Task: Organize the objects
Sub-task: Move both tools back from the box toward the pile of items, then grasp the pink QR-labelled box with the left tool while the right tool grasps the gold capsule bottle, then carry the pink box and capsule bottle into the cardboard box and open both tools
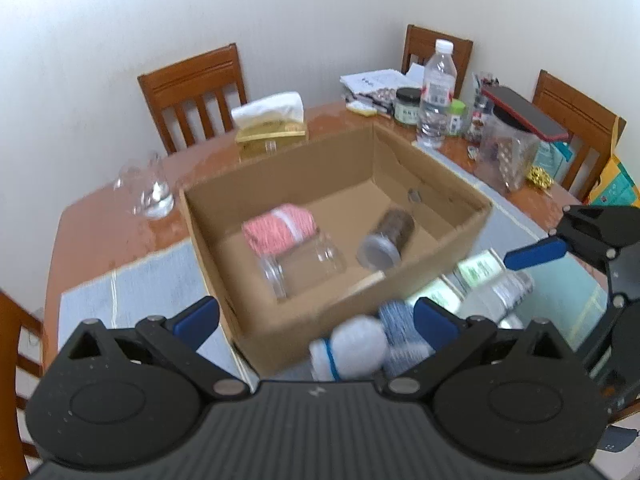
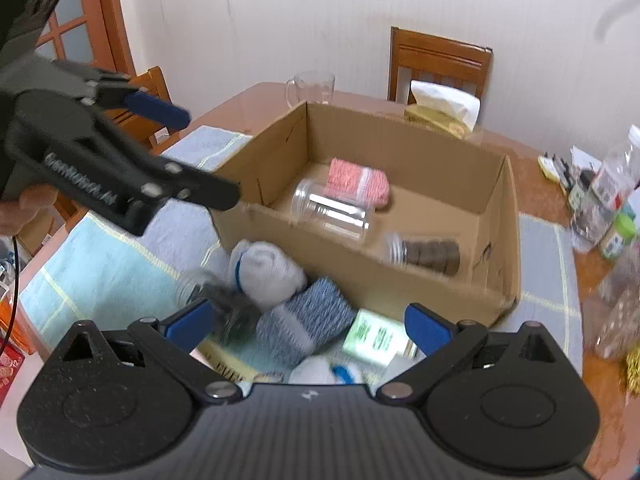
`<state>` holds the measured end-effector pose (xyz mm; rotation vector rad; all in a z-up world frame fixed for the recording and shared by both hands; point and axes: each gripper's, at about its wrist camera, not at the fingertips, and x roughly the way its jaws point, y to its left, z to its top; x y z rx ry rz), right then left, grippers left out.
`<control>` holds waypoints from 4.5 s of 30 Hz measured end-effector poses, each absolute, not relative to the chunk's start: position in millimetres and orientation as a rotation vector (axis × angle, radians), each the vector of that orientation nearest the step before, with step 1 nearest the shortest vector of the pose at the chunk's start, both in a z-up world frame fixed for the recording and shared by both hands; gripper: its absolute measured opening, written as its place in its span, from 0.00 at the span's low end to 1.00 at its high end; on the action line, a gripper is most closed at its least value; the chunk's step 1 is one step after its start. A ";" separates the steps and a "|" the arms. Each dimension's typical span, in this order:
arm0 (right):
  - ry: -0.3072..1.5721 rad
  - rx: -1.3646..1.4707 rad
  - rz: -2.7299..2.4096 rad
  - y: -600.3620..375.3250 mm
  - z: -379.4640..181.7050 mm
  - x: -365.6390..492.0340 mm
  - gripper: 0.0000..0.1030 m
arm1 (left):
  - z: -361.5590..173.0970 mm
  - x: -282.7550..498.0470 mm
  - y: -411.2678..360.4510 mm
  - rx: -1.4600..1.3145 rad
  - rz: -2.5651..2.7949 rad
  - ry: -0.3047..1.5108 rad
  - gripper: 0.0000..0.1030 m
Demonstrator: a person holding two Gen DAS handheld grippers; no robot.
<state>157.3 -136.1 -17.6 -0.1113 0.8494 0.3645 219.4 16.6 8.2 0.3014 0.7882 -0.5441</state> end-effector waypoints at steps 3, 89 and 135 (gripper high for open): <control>0.858 -0.105 0.365 -138.6 -26.0 146.4 1.00 | -2.6 200.0 17.3 0.273 -0.537 0.795 0.99; 1.151 -0.218 0.328 -187.2 -129.9 97.7 1.00 | -133.1 144.3 6.9 0.133 -0.317 1.030 0.99; 1.177 -0.099 0.139 -174.5 -106.5 135.7 0.93 | -111.7 170.7 27.4 0.080 -0.302 1.042 0.79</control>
